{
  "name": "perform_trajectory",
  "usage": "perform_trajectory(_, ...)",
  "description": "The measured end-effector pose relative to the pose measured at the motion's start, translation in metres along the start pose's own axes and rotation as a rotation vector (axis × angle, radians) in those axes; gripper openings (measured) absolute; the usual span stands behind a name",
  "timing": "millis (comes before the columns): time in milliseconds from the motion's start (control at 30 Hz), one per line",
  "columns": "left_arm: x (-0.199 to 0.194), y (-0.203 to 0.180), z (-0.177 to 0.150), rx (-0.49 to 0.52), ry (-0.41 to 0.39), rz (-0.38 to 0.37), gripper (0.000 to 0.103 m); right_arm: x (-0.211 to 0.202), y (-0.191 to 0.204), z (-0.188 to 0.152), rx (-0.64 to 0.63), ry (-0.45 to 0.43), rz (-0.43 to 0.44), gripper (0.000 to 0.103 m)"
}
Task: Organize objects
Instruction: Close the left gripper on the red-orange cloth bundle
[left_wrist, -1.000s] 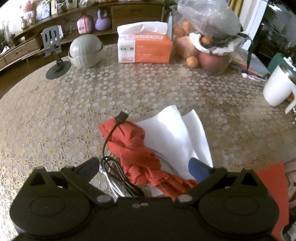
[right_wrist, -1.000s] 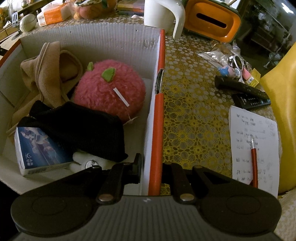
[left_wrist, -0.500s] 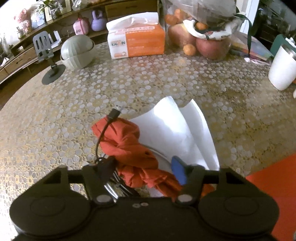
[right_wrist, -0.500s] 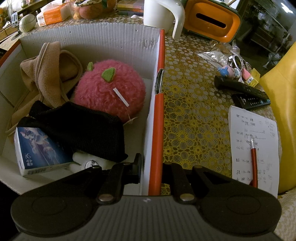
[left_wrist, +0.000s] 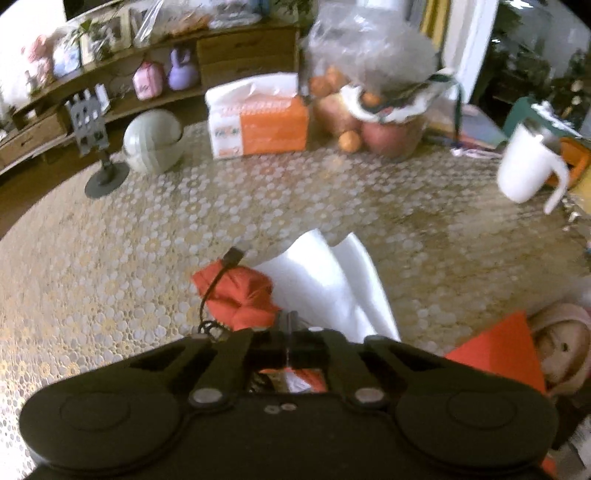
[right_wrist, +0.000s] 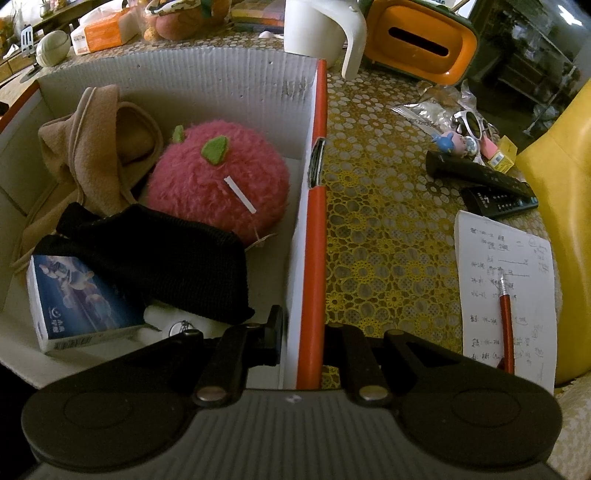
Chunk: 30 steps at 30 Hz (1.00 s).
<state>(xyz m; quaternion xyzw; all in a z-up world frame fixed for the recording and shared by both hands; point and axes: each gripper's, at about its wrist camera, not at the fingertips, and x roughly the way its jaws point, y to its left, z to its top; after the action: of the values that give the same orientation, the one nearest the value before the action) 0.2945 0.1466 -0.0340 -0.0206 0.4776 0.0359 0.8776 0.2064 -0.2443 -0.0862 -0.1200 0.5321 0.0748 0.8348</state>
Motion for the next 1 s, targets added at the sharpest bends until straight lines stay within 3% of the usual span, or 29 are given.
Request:
perform_trajectory(67, -0.005, -0.003, 0.0, 0.016, 0.005, -0.016, 0.0, 0.0, 0.0, 0.0, 0.001, 0.001, -0.002, 0.012)
perform_trajectory(133, -0.006, -0.005, 0.002, 0.017, 0.012, 0.002, 0.01, 0.0, 0.001, 0.0, -0.002, 0.001, -0.004, 0.012)
perform_trajectory(167, -0.006, -0.005, 0.002, 0.012, 0.017, 0.003, 0.019, 0.0, 0.001, 0.001, -0.003, 0.001, -0.005, 0.012)
perform_trajectory(233, -0.004, -0.003, 0.002, 0.003, 0.024, 0.002, 0.02, 0.0, 0.001, 0.001, -0.004, 0.001, -0.004, 0.012)
perform_trajectory(400, 0.006, -0.001, 0.003, 0.007, 0.03, 0.037, 0.066, -0.001, 0.001, 0.001, -0.007, 0.001, -0.002, 0.012)
perform_trajectory(467, 0.012, 0.001, 0.005, 0.007, 0.031, 0.05, 0.074, 0.0, 0.002, 0.001, -0.008, 0.0, 0.0, 0.012)
perform_trajectory(733, 0.046, 0.003, 0.005, -0.042, 0.083, 0.056, 0.075, 0.0, 0.002, 0.001, -0.01, -0.001, 0.002, 0.012)
perform_trajectory(1000, 0.059, 0.003, 0.001, -0.045, 0.105, 0.066, 0.064, 0.0, 0.002, 0.001, -0.012, 0.0, 0.002, 0.012)
